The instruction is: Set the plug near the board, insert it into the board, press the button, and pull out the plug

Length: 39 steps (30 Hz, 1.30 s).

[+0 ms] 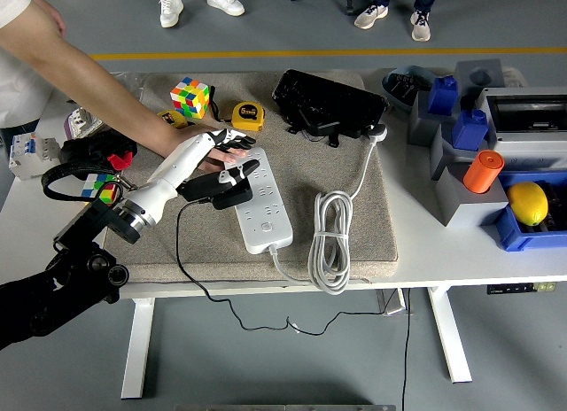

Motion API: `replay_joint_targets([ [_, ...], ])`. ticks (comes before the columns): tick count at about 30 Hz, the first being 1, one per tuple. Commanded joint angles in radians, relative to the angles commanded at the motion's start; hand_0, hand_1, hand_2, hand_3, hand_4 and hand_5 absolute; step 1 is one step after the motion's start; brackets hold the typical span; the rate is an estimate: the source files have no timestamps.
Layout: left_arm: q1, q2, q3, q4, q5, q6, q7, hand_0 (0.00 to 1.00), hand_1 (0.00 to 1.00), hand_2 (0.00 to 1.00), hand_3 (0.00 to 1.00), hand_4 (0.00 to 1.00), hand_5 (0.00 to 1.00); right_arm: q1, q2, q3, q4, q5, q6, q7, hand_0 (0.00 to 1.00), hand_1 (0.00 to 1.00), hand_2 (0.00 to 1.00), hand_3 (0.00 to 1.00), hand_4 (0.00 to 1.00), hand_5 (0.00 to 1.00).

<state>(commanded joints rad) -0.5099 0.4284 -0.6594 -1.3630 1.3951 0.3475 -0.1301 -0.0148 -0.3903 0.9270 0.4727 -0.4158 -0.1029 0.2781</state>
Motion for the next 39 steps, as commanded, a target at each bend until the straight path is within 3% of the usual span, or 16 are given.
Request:
replay_joint_targets([
  [4, 0.031, 0.029, -0.076, -0.121, -0.007, -0.113, 0.155, 0.337, 0.518, 0.57, 0.671, 0.757, 0.227, 0.0, -0.001, -0.002, 0.0, -0.001, 0.0, 0.0, 0.699, 0.694, 0.666, 0.57, 0.998, 0.492],
  [5, 0.036, 0.034, -0.092, -0.144, -0.007, -0.143, 0.193, 0.139, 0.295, 0.415, 0.86, 0.681, 0.092, 0.0, -0.001, -0.002, 0.0, -0.002, 0.001, 0.0, 0.699, 0.694, 0.666, 0.57, 0.998, 0.491],
  [11, 0.058, 0.049, -0.159, -0.244, 0.015, -0.306, 0.401, 0.139, 0.295, 0.415, 0.86, 0.681, 0.092, -0.002, 0.001, -0.002, -0.001, -0.001, 0.001, 0.0, 0.699, 0.694, 0.666, 0.57, 0.998, 0.491],
  [12, 0.059, 0.051, -0.161, -0.258, 0.014, -0.329, 0.425, 0.061, 0.14, 0.255, 0.901, 0.613, 0.002, -0.002, 0.002, -0.002, -0.001, -0.001, 0.001, 0.0, 0.698, 0.695, 0.666, 0.571, 0.998, 0.491],
  [23, 0.029, 0.051, -0.1, -0.281, 0.075, -0.466, 0.521, 0.05, 0.124, 0.214, 0.941, 0.611, 0.002, -0.003, 0.003, 0.002, -0.003, 0.0, 0.001, 0.0, 0.697, 0.695, 0.666, 0.57, 0.998, 0.491],
  [24, 0.023, 0.051, -0.091, -0.279, 0.087, -0.479, 0.524, 0.048, 0.119, 0.205, 0.966, 0.567, 0.002, -0.003, 0.003, 0.002, -0.003, 0.0, 0.001, 0.0, 0.698, 0.694, 0.666, 0.571, 0.998, 0.49],
  [28, 0.0, 0.059, -0.052, -0.274, 0.093, -0.514, 0.532, 0.048, 0.119, 0.205, 0.966, 0.567, 0.002, -0.002, 0.003, 0.002, -0.002, 0.001, 0.002, 0.0, 0.698, 0.694, 0.666, 0.571, 0.998, 0.49],
  [39, -0.072, 0.05, 0.046, -0.228, 0.105, -0.54, 0.544, 0.05, 0.122, 0.206, 0.957, 0.571, 0.002, -0.002, 0.002, 0.003, -0.003, 0.003, 0.004, 0.0, 0.697, 0.694, 0.666, 0.571, 0.998, 0.49],
])
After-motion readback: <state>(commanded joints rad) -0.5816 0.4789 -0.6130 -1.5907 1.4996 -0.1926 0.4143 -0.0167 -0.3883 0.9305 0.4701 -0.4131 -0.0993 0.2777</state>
